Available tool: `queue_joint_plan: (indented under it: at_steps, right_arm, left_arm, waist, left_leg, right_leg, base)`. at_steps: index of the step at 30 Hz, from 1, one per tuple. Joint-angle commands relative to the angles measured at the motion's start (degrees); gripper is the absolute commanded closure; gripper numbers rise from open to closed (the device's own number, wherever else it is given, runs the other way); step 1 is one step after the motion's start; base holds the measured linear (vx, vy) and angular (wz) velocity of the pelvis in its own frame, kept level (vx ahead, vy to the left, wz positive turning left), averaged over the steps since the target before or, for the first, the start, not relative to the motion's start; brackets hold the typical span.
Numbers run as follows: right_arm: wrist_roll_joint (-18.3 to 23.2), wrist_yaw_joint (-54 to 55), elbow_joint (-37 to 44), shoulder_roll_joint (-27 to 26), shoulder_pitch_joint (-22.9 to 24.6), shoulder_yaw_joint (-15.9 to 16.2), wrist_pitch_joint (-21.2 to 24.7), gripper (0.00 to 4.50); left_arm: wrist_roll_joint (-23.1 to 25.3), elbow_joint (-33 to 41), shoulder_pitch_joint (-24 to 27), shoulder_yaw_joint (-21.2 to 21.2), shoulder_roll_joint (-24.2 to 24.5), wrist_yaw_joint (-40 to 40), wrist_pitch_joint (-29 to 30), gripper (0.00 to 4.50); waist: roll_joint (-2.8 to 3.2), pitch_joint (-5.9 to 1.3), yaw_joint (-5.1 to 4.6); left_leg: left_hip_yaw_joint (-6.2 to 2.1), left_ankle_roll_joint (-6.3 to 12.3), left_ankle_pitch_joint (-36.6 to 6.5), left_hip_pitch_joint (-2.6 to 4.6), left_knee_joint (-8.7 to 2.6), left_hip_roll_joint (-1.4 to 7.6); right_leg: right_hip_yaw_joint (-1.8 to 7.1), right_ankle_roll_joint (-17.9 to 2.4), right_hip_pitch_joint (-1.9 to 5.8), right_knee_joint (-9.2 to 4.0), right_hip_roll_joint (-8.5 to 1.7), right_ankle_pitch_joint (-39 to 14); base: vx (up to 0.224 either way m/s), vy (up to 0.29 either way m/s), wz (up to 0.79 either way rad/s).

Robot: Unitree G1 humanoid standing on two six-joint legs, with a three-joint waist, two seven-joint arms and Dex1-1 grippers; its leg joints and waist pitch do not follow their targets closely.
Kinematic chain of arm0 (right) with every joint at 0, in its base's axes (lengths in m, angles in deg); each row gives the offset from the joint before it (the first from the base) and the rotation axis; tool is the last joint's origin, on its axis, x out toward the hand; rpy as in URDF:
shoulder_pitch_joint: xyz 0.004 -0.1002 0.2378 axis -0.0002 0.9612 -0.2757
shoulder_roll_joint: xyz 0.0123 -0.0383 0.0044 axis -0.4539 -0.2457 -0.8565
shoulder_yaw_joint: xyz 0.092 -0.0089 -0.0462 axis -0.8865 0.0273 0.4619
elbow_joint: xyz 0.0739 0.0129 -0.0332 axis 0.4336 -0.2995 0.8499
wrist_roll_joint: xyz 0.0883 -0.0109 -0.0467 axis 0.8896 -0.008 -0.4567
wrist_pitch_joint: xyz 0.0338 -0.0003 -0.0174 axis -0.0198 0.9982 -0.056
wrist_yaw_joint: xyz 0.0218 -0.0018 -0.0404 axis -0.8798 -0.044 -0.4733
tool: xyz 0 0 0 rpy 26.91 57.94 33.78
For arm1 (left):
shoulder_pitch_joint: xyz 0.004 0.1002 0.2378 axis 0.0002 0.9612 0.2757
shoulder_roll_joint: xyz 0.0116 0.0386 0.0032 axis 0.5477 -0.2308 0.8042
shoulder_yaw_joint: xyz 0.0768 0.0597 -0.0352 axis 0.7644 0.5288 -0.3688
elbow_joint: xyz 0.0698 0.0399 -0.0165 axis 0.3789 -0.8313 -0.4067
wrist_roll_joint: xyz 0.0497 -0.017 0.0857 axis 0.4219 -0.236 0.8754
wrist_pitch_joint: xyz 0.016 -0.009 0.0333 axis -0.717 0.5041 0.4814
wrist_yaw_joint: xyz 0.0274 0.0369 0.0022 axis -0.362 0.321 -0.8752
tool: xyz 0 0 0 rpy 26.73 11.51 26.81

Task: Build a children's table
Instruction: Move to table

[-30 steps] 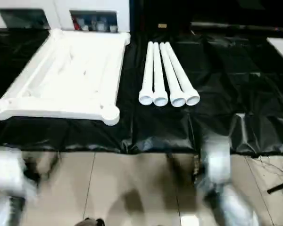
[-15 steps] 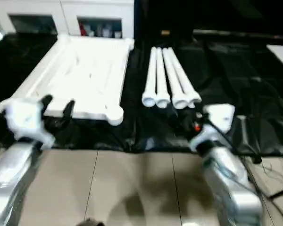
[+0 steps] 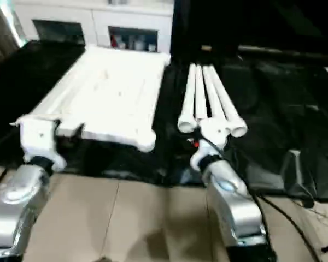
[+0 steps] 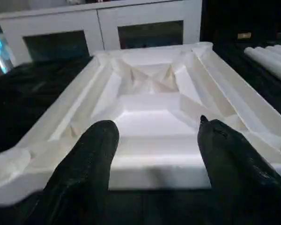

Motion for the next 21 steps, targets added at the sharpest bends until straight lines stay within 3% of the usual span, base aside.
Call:
queue_joint_plan:
  at_steps: [1, 2, 3, 4, 5, 6, 7, 8, 9, 10, 11, 12, 13, 14, 15, 16, 17, 18, 19, 20, 21]
  right_arm:
    - [-0.7, 0.8, -0.4, 0.6, 0.3, -1.3, -0.3, 0.0]
    - [-1.3, 1.1, -0.7, 0.5, 0.3, -1.3, -0.1, 0.0]
    - [-0.3, 0.6, -0.8, -0.2, 0.3, -1.5, 0.1, 0.0]
    - [0.0, 0.4, -0.8, -0.4, 0.3, -1.5, 0.0, 0.0]
    - [-1.2, 0.8, -1.0, -0.4, 0.2, -0.9, -1.1, 0.0]
    - [-1.9, 1.0, -1.2, -0.3, 0.1, -0.7, -1.5, 0.0]
    - [-2.3, 1.1, -1.5, -0.2, 0.0, -0.7, -1.8, 0.0]
    - [-2.5, 1.2, -1.7, -0.2, 0.0, -0.7, -1.9, 0.0]
    - [-2.4, 1.2, -1.7, -0.2, 0.0, -0.8, -1.9, 0.0]
    - [-2.2, 1.1, -1.9, -0.3, -0.1, -1.2, -2.1, 0.0]
    - [-2.2, 1.1, -1.9, -0.3, -0.1, -1.3, -2.3, 0.0]
    - [-2.2, 1.2, -2.0, -0.4, -0.3, -1.5, -2.3, 0.0]
    - [-2.2, 1.1, -2.1, -0.5, -0.4, -1.6, -2.3, 0.0]
    - [-2.3, 1.1, -2.3, -0.7, -0.5, -1.8, -2.4, 0.0]
    - [-2.3, 1.1, -2.6, -0.9, -0.7, -2.0, -2.6, 0.0]
    - [-2.4, 1.2, -2.7, -1.0, -0.7, -2.2, -2.7, 0.0]
    - [-2.5, 1.3, -2.9, -1.1, -0.8, -2.4, -2.9, 0.0]
    - [-2.5, 1.3, -3.0, -1.1, -0.9, -2.4, -2.9, 0.0]
    - [-2.5, 1.5, -3.0, -1.2, -0.9, -2.5, -2.9, 0.0]
    - [-2.5, 1.7, -3.1, -1.2, -0.8, -2.6, -2.9, 0.0]
    - [-2.5, 1.9, -3.1, -1.3, -0.8, -2.6, -3.0, 0.0]
  left_arm:
    - [0.0, 0.4, -0.6, 1.0, -0.6, -0.1, 0.3, 1.35]
    - [0.2, 0.2, -0.6, 0.9, -0.7, -0.2, 0.1, 1.35]
    - [0.0, 0.0, -0.7, 0.4, -0.8, -0.4, 0.0, 1.35]
    - [0.0, -0.1, -0.7, 0.3, -0.8, -0.5, 0.0, 1.35]
    - [0.2, -0.4, -0.8, 0.1, -0.7, -0.5, -0.1, 1.35]
    - [0.2, -0.4, -0.9, 0.2, -0.7, -0.5, -0.2, 1.35]
    - [0.3, -0.5, -0.8, 0.0, -0.7, -0.5, -0.3, 1.35]
    - [0.4, -0.5, -0.8, 0.0, -0.7, -0.6, -0.3, 1.35]
    - [0.4, -0.5, -0.8, -0.1, -0.7, -0.6, -0.3, 1.35]
    - [0.5, -0.5, -0.8, -0.1, -0.6, -0.5, -0.3, 1.35]
    - [0.5, -0.5, -0.9, -0.1, -0.6, -0.4, -0.4, 1.35]
    - [0.5, -0.5, -1.1, -0.1, -0.5, -0.3, -0.4, 1.35]
    - [0.5, -0.5, -1.2, -0.1, -0.5, -0.3, -0.3, 1.35]
    - [0.5, -0.8, -1.5, -0.1, -0.4, -0.3, -0.4, 1.35]
    - [0.5, -1.1, -1.8, -0.1, -0.4, -0.2, -0.5, 1.35]
    - [0.5, -1.4, -2.0, -0.1, -0.3, -0.1, -0.5, 1.35]
    - [0.6, -1.7, -2.3, 0.0, -0.3, 0.0, -0.6, 1.35]
    - [0.6, -1.8, -2.4, 0.0, -0.3, 0.1, -0.6, 1.35]
    - [0.3, -1.9, -2.5, -0.1, -0.3, 0.3, -0.6, 1.35]
    - [0.2, -2.1, -2.7, -0.1, -0.3, 0.4, -0.7, 1.35]
    - [0.1, -2.2, -2.8, -0.1, -0.3, 0.5, -0.8, 1.35]
  waist:
    - [-0.43, -3.38, -0.36]
    - [-1.72, -4.04, 1.53]
    - [-1.56, -4.29, 2.47]
    - [-0.47, -4.55, 2.45]
    - [0.71, -5.12, 1.69]
    - [1.24, -5.26, 1.0]
    - [1.86, -5.62, -1.25]
    - [2.34, -5.23, -1.86]
    - [1.56, -4.97, -2.1]
    - [0.07, -4.43, -1.77]
    - [-2.05, -3.43, 0.27]
    - [-2.39, -2.65, 1.71]
    - [-2.08, -3.83, 2.71]
    - [-1.25, -3.64, 3.1]
    - [-0.38, -3.47, 2.8]
    - [0.95, -3.12, 2.05]
    - [2.09, -4.34, 0.94]
    - [1.8, -3.92, -0.16]
    - [2.23, -4.76, -1.52]
    - [1.76, -4.76, -2.34]
    - [1.76, -4.76, -2.34]
  left_leg:
    - [-1.25, 14.11, -11.7, 1.71, -3.82, 3.89]
    - [0.86, 12.49, -7.4, -2.8, -0.47, 0.46]
    - [0.27, 10.88, -2.7, -4.97, 1.32, 1.04]
    - [-0.26, 9.33, 1.5, -5.44, 0.38, 2.09]
    - [-0.44, 8.95, 6.4, -3.65, -1.53, 2.56]
    - [-1.3, 10.26, 8.6, -1.23, -1.95, 3.05]
    - [-5.43, 19.13, 14.9, 5.19, -2.0, 6.01]
    - [-7.22, 23.44, 14.0, 7.3, -2.27, 7.91]
    - [-9.03, 29.13, 13.9, 7.86, -2.81, 10.05]
    - [-7.54, 28.2, 9.9, 5.88, -2.85, 8.31]
    - [-1.26, 20.4, 0.6, -0.53, -0.16, 1.51]
    - [0.13, 16.25, -3.3, -2.61, 2.04, -0.5]
    - [-0.88, 10.12, -2.6, -4.43, 4.02, 0.94]
    - [-1.27, 7.05, 0.0, -4.98, 2.78, 1.3]
    - [-1.25, 6.09, 0.9, -4.23, 1.1, 2.01]
    - [-1.22, 4.54, -1.0, -2.31, -2.45, 3.27]
    - [-2.66, 5.99, -1.7, 1.67, -3.41, 4.69]
    - [-3.98, 8.54, -3.0, 3.16, -4.02, 5.59]
    - [-6.42, 14.49, -3.1, 6.71, -3.97, 7.14]
    - [-8.04, 21.69, 0.1, 8.24, -3.61, 8.36]
    - [-8.04, 21.69, 0.1, 8.24, -3.61, 8.36]
  right_leg:
    - [2.76, -7.2, 0.47, -4.64, -3.63, 8.8]
    - [5.37, -8.6, 5.33, -6.51, -5.33, 7.7]
    - [6.4, -9.5, 7.13, -7.44, -7.46, 4.1]
    - [4.83, -10.1, 7.09, -6.71, -5.98, 3.9]
    - [1.82, -8.3, 5.89, -4.59, -1.66, 7.8]
    - [0.77, -7.0, 4.25, -3.38, 0.17, 9.2]
    - [-0.71, -4.6, -1.44, 0.14, 1.6, 6.8]
    - [-0.57, -3.8, -4.48, 1.47, 1.03, 0.8]
    - [0.7, -0.9, -6.01, 3.01, -0.58, -3.8]
    - [2.22, -0.6, -5.26, 1.51, -1.71, -1.2]
    - [5.4, -4.5, 0.69, -4.67, -4.49, 2.4]
    - [7.55, -5.6, 2.81, -7.41, -6.42, -4.7]
    - [9.15, -8.7, 6.08, -7.84, -8.71, -12.4]
    - [7.64, -10.2, 6.31, -7.59, -6.94, -12.0]
    - [6.27, -10.9, 5.57, -7.36, -5.68, -11.2]
    - [3.25, -10.2, 4.09, -6.5, -2.21, -9.9]
    - [1.33, -9.1, 2.36, -3.89, 0.32, -4.3]
    - [0.75, -9.2, 0.68, -2.44, 1.14, -2.7]
    - [-0.05, -8.7, -2.05, -0.1, 0.98, -1.3]
    - [0.46, -6.1, -4.37, 1.69, 0.09, -0.2]
    - [0.46, -6.1, -4.37, 1.69, 0.09, -0.2]
  base:
    - [0.116, -0.042, 0.09]
    - [0.116, -0.042, 0.09]
    - [0.118, -0.043, 0.06]
    - [0.1, -0.039, 0.0]
    - [0.1, -0.039, 0.0]
    - [0.136, -0.039, -0.02]
    - [0.15, -0.037, 0.0]
    - [0.15, -0.037, 0.0]
    - [0.09, -0.035, -0.08]
    - [0.0, 0.0, 0.0]
    - [0.0, 0.0, 0.0]
    - [0.021, -0.066, -0.02]
    - [0.039, -0.058, 0.02]
    - [0.039, -0.058, 0.02]
    - [0.0, 0.0, 0.0]
    - [0.059, 0.012, 0.0]
    - [0.059, 0.012, 0.0]
    - [0.095, 0.03, 0.02]
    - [0.11, 0.031, 0.08]
    - [0.11, 0.031, 0.08]
    - [0.084, 0.015, 0.04]
